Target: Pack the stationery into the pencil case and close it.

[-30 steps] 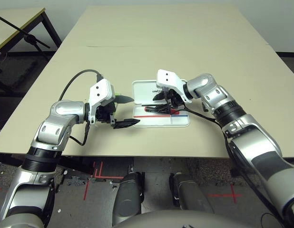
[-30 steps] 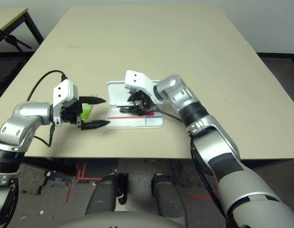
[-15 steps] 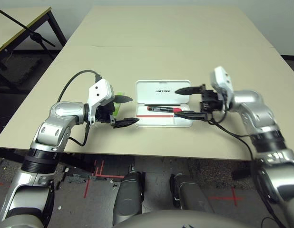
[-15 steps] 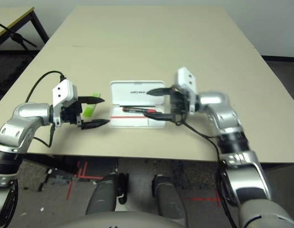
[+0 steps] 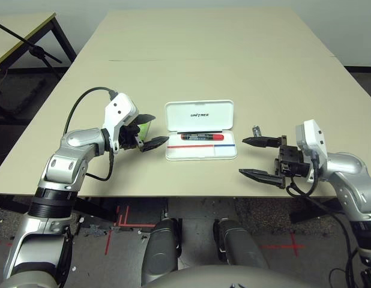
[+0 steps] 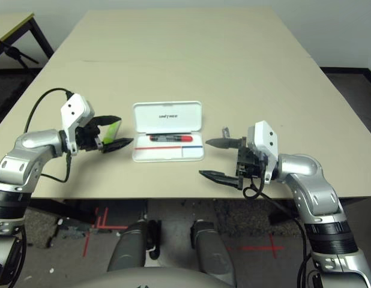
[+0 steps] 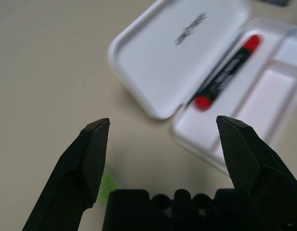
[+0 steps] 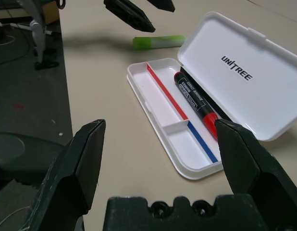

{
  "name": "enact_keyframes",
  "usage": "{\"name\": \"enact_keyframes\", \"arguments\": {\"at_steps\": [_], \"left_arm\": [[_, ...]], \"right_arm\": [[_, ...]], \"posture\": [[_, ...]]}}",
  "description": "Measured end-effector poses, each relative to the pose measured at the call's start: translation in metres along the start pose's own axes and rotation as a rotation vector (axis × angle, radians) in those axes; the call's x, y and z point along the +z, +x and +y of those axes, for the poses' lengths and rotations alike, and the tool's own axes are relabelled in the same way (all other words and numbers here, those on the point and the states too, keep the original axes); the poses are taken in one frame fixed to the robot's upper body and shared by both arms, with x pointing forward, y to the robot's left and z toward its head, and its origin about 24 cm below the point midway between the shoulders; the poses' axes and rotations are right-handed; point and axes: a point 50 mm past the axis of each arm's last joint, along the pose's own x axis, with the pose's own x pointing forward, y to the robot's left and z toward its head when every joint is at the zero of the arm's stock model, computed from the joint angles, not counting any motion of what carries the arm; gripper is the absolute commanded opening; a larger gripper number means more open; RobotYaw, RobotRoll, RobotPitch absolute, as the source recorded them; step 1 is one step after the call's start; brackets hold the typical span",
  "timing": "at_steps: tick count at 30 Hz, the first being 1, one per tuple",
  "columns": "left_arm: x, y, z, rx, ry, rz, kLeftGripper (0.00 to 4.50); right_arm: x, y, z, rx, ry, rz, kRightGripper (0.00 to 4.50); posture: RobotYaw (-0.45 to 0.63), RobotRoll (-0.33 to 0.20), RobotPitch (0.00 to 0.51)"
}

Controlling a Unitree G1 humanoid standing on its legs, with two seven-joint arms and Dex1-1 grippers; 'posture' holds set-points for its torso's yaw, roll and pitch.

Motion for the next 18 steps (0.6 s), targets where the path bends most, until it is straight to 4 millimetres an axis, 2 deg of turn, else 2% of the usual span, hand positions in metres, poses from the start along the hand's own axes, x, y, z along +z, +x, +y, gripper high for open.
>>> {"name": "enact_keyframes", "arguments": {"at_steps": [5, 10, 18], "left_arm": [[-0.004, 0.004, 0.006, 0.121, -0.091, 0.05, 4.5], [0.003, 0.01, 0.017, 0.285, -0.193, 0.045, 4.5], [-0.008, 0.022, 0.018, 0.42, -0.325, 0.123, 4.5]], "right_arm": [[-0.001, -0.002, 0.0, -0.028, -0.002, 0.01, 4.48], [0.0, -0.002, -0.002, -0.038, -0.012, 0.014, 4.48], [0.001, -0.002, -0.003, -0.048, -0.022, 0.009, 4.48]], "posture": [[-0.06, 0.0, 0.124], [-0.06, 0.0, 0.128], [-0.08, 0.0, 0.128]]}}
